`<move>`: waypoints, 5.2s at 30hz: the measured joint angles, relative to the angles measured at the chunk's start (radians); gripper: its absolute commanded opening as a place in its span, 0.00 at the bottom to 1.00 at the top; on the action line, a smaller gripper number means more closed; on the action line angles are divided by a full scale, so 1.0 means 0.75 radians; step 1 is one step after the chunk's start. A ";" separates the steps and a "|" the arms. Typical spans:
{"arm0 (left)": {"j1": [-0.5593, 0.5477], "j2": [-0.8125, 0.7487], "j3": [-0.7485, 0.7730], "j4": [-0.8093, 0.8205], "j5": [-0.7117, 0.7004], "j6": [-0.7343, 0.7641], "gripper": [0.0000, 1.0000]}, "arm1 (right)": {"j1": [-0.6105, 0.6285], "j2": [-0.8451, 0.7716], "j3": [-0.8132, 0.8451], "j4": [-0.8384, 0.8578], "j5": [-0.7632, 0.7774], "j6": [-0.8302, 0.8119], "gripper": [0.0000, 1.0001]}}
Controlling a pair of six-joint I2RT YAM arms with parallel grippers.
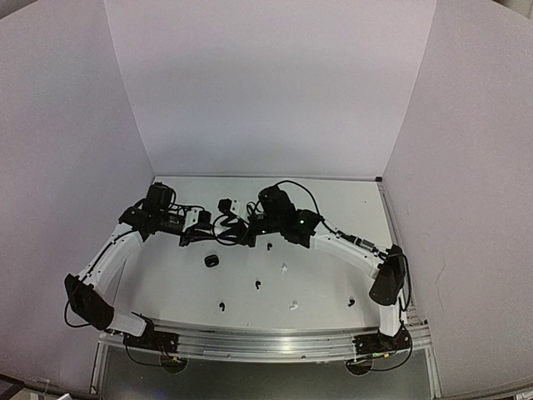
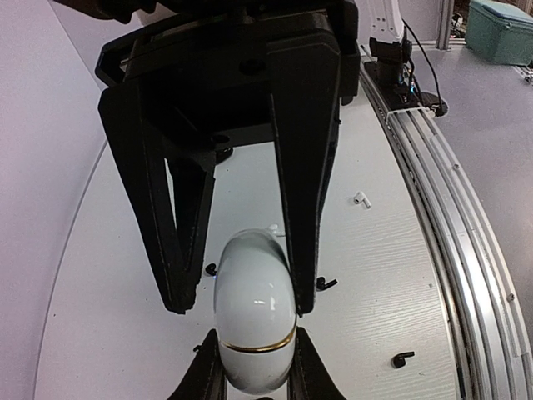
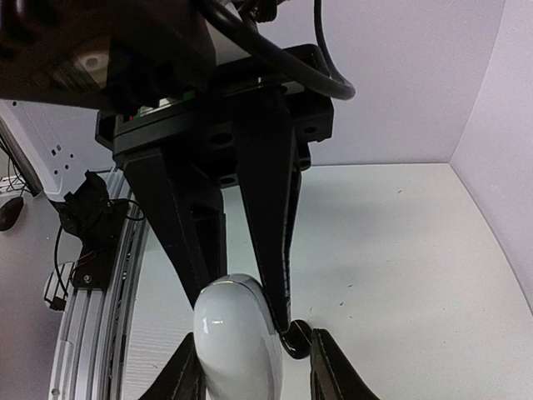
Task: Insert the wireless bluetooth earbuds into the charging case
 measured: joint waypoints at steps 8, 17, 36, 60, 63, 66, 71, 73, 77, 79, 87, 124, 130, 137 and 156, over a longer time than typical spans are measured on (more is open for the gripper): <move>0.000 -0.005 -0.002 -0.008 -0.013 0.027 0.00 | 0.000 0.000 0.000 -0.002 -0.001 0.018 0.36; 0.000 -0.006 -0.009 -0.011 -0.023 0.054 0.00 | -0.002 0.000 0.000 -0.013 -0.003 0.044 0.36; -0.002 -0.028 -0.054 -0.031 -0.022 0.058 0.00 | -0.048 0.005 0.017 0.011 0.016 0.079 0.33; 0.001 -0.156 -0.422 0.656 0.035 -0.875 0.00 | -0.085 0.065 0.076 0.021 -0.004 0.175 0.41; -0.002 -0.159 -0.439 0.696 0.037 -0.924 0.00 | -0.087 0.065 0.077 0.021 -0.009 0.188 0.43; -0.004 -0.159 -0.445 0.714 0.037 -0.947 0.00 | -0.088 0.065 0.081 0.021 -0.015 0.202 0.50; -0.005 -0.161 -0.448 0.727 0.035 -0.978 0.00 | -0.099 0.064 0.104 0.023 -0.034 0.252 0.64; -0.005 -0.171 -0.469 0.764 0.025 -1.003 0.00 | -0.111 0.060 0.107 0.025 -0.040 0.317 0.70; -0.005 -0.212 -0.545 0.847 -0.001 -1.055 0.00 | -0.169 0.014 0.076 0.026 0.011 0.538 0.79; -0.005 -0.235 -0.592 0.917 -0.022 -1.087 0.00 | -0.200 -0.071 -0.032 0.043 0.114 0.651 0.80; -0.004 -0.315 -0.722 1.117 -0.102 -1.187 0.00 | -0.219 -0.356 -0.374 -0.329 0.714 1.148 0.56; -0.005 -0.435 -0.881 1.328 -0.129 -1.316 0.00 | 0.104 -0.002 -0.748 -0.916 0.537 1.766 0.28; -0.005 -0.435 -0.881 1.327 -0.129 -1.315 0.00 | 0.104 0.005 -0.766 -0.909 0.538 1.773 0.19; -0.005 -0.435 -0.881 1.321 -0.129 -1.306 0.00 | 0.104 0.008 -0.769 -0.902 0.538 1.768 0.07; -0.005 -0.435 -0.887 1.333 -0.077 -1.269 0.00 | 0.111 -0.041 -0.409 -0.916 0.788 1.332 0.00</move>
